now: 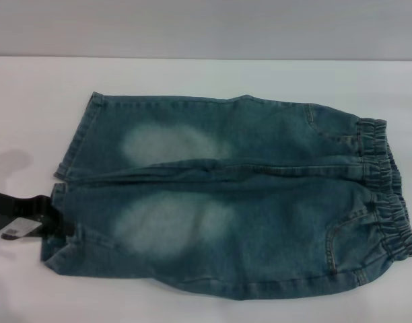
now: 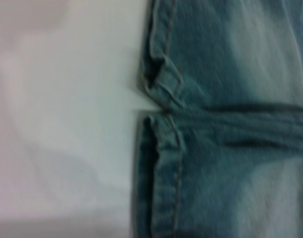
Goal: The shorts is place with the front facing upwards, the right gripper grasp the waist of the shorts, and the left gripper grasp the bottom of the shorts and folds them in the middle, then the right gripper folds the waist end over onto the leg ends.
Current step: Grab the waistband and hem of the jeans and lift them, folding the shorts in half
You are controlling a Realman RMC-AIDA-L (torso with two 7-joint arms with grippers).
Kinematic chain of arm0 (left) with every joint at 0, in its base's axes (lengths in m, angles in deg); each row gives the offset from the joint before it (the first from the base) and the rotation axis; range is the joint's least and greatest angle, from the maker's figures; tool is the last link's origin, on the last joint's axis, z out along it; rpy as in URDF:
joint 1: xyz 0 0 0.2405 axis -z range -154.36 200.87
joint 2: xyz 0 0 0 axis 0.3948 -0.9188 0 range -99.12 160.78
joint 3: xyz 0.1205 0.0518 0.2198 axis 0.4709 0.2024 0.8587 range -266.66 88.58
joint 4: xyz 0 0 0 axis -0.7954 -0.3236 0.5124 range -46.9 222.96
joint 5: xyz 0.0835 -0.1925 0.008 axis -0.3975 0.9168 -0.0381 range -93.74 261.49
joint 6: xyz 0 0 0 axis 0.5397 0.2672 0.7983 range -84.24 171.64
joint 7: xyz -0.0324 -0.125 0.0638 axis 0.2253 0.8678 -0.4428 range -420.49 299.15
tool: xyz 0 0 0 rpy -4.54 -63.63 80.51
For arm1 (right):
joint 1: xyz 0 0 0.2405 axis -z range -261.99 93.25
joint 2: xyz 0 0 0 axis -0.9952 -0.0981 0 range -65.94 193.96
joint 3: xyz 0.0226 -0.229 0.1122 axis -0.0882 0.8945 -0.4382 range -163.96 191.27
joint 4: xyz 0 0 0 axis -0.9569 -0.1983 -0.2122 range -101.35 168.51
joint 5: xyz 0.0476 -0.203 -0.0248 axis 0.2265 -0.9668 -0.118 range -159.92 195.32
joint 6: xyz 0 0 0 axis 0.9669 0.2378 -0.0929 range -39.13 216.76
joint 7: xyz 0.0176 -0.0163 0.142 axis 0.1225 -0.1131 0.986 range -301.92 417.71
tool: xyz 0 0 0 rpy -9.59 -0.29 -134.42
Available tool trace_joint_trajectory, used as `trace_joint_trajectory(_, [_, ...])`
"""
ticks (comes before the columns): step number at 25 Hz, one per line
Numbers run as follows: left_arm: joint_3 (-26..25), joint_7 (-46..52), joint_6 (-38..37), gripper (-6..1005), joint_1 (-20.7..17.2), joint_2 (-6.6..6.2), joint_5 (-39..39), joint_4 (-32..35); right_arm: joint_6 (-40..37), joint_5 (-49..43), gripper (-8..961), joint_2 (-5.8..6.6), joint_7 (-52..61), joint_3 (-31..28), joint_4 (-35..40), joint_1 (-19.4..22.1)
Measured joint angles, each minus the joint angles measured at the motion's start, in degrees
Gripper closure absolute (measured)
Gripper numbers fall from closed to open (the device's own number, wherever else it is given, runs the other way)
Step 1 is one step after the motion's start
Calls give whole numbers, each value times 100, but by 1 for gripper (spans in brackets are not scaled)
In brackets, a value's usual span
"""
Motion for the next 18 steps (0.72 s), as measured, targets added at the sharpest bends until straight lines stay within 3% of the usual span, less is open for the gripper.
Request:
trace_joint_trajectory(5, [-15, -29, 198, 979, -8, 75, 11, 78, -1172, -2118, 203, 289, 2228, 448, 1292, -30])
trace_joint_trajectory(9, [-38, -44, 355, 979, -14, 157, 29, 194, -2339, -3426, 203, 399, 3158, 524, 2083, -312])
trace_joint_trajectory(14, [-46, -64, 391, 978, 58, 168, 35, 222, -3673, -5170, 203, 590, 3664, 673, 2292, -906])
trace_joint_trajectory(18, [-49, -98, 368, 978, 147, 174, 38, 238, -3997, -6095, 204, 576, 3715, 963, 2261, -1193])
